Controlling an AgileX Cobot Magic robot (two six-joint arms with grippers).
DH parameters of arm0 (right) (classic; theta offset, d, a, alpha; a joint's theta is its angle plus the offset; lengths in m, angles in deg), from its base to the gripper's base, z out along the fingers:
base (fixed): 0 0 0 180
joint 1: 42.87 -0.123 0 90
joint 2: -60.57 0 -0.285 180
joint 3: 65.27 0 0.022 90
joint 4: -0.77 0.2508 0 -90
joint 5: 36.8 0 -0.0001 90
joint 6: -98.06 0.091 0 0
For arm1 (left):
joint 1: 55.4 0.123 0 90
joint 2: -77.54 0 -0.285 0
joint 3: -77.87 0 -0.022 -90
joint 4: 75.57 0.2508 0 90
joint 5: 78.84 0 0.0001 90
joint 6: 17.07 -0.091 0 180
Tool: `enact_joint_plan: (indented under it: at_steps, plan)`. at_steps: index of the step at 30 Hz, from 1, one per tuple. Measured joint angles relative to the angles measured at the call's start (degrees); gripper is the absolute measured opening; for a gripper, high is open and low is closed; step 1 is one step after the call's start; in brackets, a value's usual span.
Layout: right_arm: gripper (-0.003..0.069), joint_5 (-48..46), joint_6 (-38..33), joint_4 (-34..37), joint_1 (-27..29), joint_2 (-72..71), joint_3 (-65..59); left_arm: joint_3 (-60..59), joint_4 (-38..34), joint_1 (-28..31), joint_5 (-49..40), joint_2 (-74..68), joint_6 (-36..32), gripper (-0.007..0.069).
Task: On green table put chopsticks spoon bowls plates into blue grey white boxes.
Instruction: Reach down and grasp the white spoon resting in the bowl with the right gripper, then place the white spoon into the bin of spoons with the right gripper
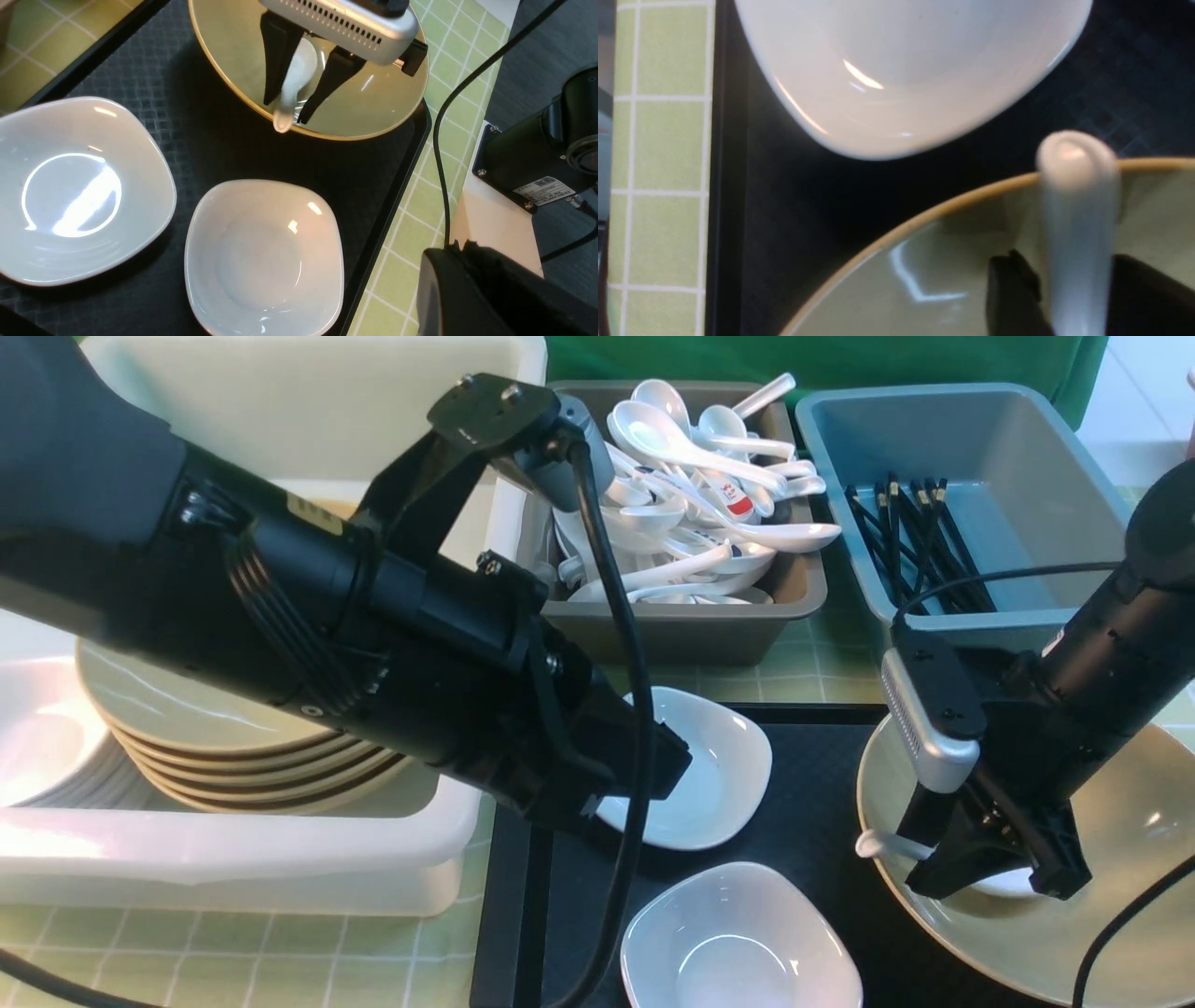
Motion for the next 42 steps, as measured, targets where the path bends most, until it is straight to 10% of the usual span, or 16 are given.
enact_joint_plan:
  at_steps: [12, 19, 33, 42]
  plan:
    - [0.0136, -5.13, 2.44, -0.01, 0.0, 0.12, 5.93, 0.0, 0.06, 0.0, 0.0, 0.0, -0.14, 0.0001]
    - [0.0136, -8.2, 18.42, 1.13, 0.0, 0.04, 22.75, 0.0, 0.86, 0.0, 0.14, 0.0, -0.14, 0.0001]
    - [0.0136, 19.76, 31.96, 36.72, -2.64, 20.98, 50.75, 0.0, 9.52, 4.36, 9.85, 0.0, 7.64, 0.0001]
    - [0.0232, 32.18, 36.79, 39.06, -2.6, 31.52, 54.12, 0.0, 9.52, 4.63, 9.19, 0.0, 7.64, 0.0001]
